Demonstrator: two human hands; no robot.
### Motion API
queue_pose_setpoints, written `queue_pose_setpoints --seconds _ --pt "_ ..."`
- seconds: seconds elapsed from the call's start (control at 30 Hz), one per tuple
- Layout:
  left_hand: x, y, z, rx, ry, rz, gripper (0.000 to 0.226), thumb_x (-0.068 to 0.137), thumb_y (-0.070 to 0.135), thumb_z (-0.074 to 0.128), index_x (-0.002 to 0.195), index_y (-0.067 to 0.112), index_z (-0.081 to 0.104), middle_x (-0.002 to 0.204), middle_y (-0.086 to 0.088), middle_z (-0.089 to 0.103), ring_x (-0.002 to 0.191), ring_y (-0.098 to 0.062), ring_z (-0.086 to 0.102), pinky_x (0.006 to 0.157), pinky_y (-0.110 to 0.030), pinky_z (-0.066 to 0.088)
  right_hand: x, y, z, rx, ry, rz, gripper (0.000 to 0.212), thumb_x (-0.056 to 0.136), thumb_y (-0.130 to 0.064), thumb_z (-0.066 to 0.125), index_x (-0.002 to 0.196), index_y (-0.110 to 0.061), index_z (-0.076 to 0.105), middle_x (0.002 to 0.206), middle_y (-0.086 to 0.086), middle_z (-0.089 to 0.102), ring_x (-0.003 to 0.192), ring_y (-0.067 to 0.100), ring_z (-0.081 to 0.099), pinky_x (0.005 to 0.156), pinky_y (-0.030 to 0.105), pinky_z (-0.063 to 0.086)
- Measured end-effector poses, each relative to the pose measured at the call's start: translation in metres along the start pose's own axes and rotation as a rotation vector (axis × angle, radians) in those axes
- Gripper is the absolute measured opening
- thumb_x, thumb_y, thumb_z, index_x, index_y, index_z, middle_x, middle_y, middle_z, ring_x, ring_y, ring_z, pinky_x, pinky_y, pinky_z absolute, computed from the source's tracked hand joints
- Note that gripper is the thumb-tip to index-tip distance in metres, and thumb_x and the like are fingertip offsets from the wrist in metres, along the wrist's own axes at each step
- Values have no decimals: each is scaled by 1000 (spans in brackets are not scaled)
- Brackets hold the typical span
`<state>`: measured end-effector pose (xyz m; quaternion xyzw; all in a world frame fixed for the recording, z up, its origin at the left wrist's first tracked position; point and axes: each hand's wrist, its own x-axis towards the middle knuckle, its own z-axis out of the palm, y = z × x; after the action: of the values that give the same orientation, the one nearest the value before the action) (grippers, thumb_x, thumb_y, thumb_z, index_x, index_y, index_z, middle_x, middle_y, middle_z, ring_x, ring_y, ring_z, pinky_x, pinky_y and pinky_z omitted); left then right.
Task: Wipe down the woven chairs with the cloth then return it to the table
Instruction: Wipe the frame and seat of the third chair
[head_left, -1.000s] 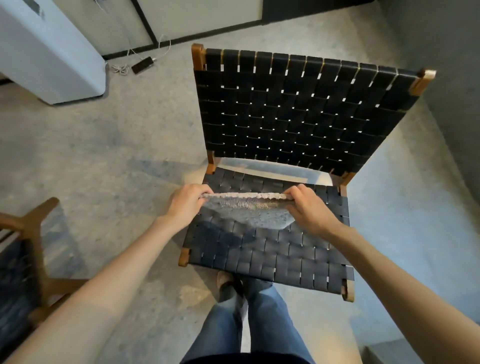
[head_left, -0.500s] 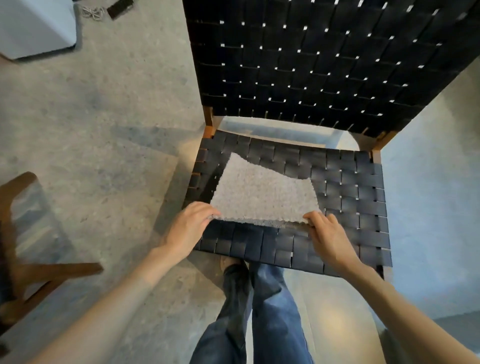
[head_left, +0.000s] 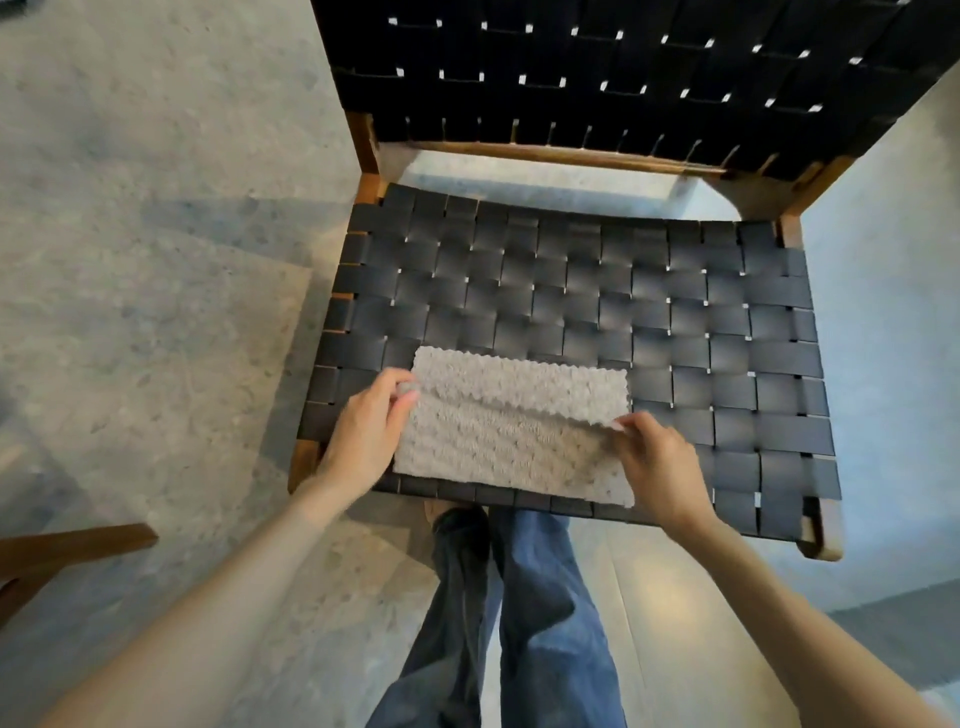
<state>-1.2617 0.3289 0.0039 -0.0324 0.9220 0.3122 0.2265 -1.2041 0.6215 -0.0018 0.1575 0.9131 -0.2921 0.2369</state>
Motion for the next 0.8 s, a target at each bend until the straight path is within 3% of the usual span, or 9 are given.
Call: queue_pose_setpoints --seconds 0.07,0.17,0.27,0.37,0.47,0.57,0.7,0.8 --pt "26 0 8 -48 37 -39 18 97 19 50 108 8 58 89 2 62 81 -17 60 61 -17 37 21 -4 -1 64 39 37 17 96 -16 54 108 -7 62 98 13 70 94 36 60 82 46 47" --pt "60 -4 19 -69 26 -143 23 97 22 49 109 5 59 100 -9 68 89 -20 60 71 -24 38 53 -4 -2 104 73 139 18 95 -25 53 104 -13 63 99 10 70 94 33 62 84 48 49" --pt "77 -13 29 -21 8 -192 24 97 24 51 113 6 57 105 -8 67 88 -18 59 74 -27 41 76 1 6 165 70 252 22 93 -27 54 109 -13 61 108 9 66 91 29 61 80 43 52" --pt "77 -17 38 -31 64 -200 30 91 21 60 118 9 53 106 -7 63 81 -18 58 76 -33 48 83 7 15 219 133 320 30 91 -24 59 117 -9 55 116 9 61 104 26 57 88 39 48" --pt "67 -19 43 -58 135 -240 45 86 25 68 124 11 49 110 -7 52 77 -19 58 77 -34 50 77 11 23 221 185 429 28 84 -24 64 104 -7 54 107 10 58 102 28 53 88 39 46" --pt "50 -22 49 -95 137 -317 46 84 31 69 121 11 51 112 -7 54 79 -17 57 75 -33 50 65 14 31 135 109 521 37 80 -36 68 99 -6 57 102 11 53 102 30 48 86 38 42" --pt "33 -23 55 -76 115 -327 39 86 36 66 114 11 55 106 -2 58 87 -18 57 74 -33 48 54 13 37 64 109 461 45 86 -40 65 112 -4 57 115 14 54 116 34 45 94 41 38" --pt "32 -23 54 -74 101 -367 32 86 34 66 106 11 57 95 2 58 85 -15 54 68 -26 40 52 11 37 84 59 387 34 90 -33 62 105 -4 55 104 12 60 105 33 53 86 41 43"
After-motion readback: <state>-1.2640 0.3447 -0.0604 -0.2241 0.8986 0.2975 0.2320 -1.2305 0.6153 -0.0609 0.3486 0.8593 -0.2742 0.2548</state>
